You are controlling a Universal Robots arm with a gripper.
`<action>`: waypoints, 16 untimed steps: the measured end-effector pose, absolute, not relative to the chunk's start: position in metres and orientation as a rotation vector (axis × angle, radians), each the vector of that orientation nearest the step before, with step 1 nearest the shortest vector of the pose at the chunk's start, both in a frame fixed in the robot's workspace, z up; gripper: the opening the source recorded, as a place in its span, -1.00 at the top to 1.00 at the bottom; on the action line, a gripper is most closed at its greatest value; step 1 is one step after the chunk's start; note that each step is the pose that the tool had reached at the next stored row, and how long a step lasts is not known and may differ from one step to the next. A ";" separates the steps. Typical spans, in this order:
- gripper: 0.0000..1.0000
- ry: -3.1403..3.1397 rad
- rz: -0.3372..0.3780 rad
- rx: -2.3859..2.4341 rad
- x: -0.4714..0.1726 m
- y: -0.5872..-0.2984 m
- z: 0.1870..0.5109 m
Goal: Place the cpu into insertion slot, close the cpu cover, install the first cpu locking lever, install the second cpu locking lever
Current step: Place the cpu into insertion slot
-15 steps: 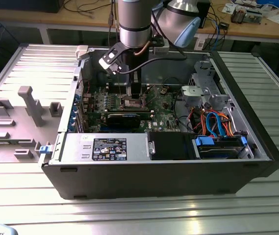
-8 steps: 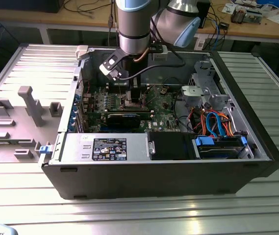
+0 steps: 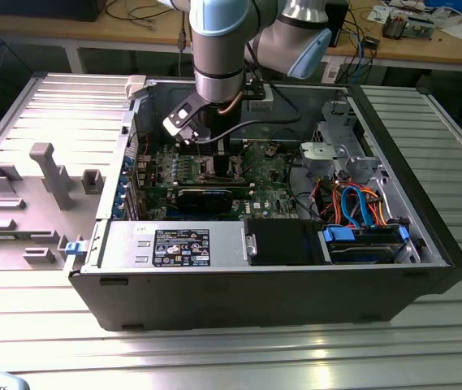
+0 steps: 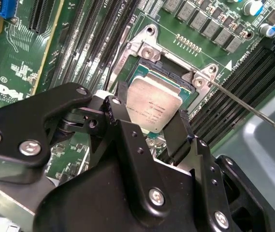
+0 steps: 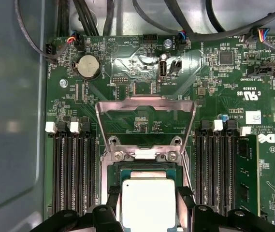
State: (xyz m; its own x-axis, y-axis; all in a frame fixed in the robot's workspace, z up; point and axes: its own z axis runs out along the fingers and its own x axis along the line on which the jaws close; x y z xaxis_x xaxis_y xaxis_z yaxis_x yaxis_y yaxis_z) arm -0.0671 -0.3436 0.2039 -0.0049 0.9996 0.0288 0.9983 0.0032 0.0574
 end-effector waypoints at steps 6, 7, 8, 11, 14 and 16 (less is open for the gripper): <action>-0.08 2.202 0.095 2.210 -0.067 -0.343 0.200; -0.08 2.202 0.095 2.210 -0.067 -0.342 0.199; -0.08 2.202 0.094 2.210 -0.067 -0.342 0.198; -0.08 2.202 0.095 2.210 -0.067 -0.342 0.198; -0.08 2.202 0.095 2.210 -0.067 -0.342 0.198; -0.08 2.202 0.095 2.210 -0.067 -0.342 0.198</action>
